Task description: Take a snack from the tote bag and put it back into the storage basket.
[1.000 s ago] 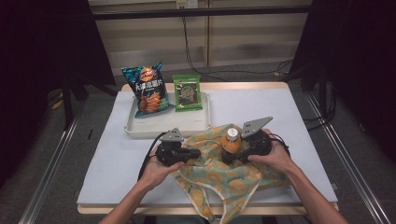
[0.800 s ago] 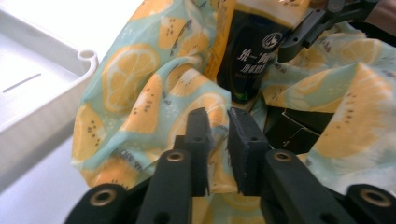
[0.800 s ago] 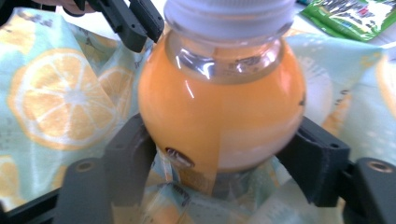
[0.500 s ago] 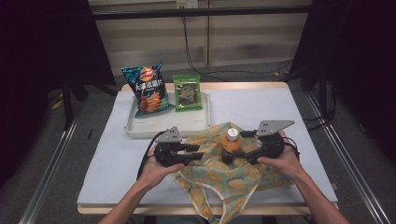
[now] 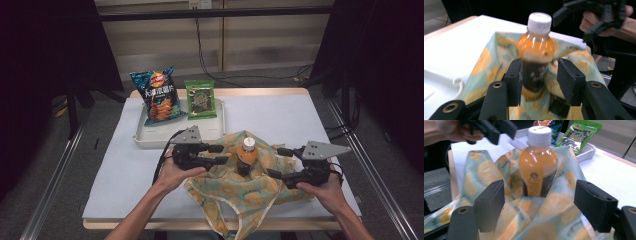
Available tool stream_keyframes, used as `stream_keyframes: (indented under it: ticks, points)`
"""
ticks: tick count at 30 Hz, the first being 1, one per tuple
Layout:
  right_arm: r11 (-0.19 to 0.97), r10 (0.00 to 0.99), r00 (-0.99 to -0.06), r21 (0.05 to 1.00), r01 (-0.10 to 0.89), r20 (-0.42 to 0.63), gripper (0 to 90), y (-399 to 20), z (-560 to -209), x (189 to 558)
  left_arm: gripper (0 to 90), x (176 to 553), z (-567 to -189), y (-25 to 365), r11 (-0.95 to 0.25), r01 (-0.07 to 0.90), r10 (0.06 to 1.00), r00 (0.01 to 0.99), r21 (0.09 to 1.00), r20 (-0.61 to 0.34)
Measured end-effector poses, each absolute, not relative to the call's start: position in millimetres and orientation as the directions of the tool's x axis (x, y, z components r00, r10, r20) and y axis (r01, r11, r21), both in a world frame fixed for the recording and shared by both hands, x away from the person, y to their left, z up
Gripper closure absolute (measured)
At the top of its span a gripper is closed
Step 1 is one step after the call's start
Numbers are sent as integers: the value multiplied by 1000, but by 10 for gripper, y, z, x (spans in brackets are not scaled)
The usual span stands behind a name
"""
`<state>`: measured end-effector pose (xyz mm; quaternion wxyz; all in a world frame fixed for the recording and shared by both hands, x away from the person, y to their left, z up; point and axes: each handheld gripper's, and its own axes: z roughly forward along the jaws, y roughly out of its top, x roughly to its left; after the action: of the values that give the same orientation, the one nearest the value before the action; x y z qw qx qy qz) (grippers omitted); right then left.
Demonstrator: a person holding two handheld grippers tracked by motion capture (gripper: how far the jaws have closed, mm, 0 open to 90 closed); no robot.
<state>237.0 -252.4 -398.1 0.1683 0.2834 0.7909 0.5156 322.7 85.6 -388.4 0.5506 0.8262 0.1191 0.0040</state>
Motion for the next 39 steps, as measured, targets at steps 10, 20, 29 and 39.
stream_keyframes:
  ticks: [10,20,29,39]
  points:
    - [265,652,-756,916,301,60,238,-2727,-4114,1992,538,3406,-3788,567,-329,162,142,983,930,-121]
    - [242,650,-756,921,305,80,228,-2711,-4151,1958,535,3501,-3797,369,-303,148,96,988,941,-124]
    - [229,654,-751,923,309,90,217,-2734,-4158,1958,511,3535,-3800,205,-344,108,47,994,933,-98]
    - [228,657,-749,923,311,90,213,-2742,-4166,1957,553,3566,-3901,105,-364,115,54,993,924,-103]
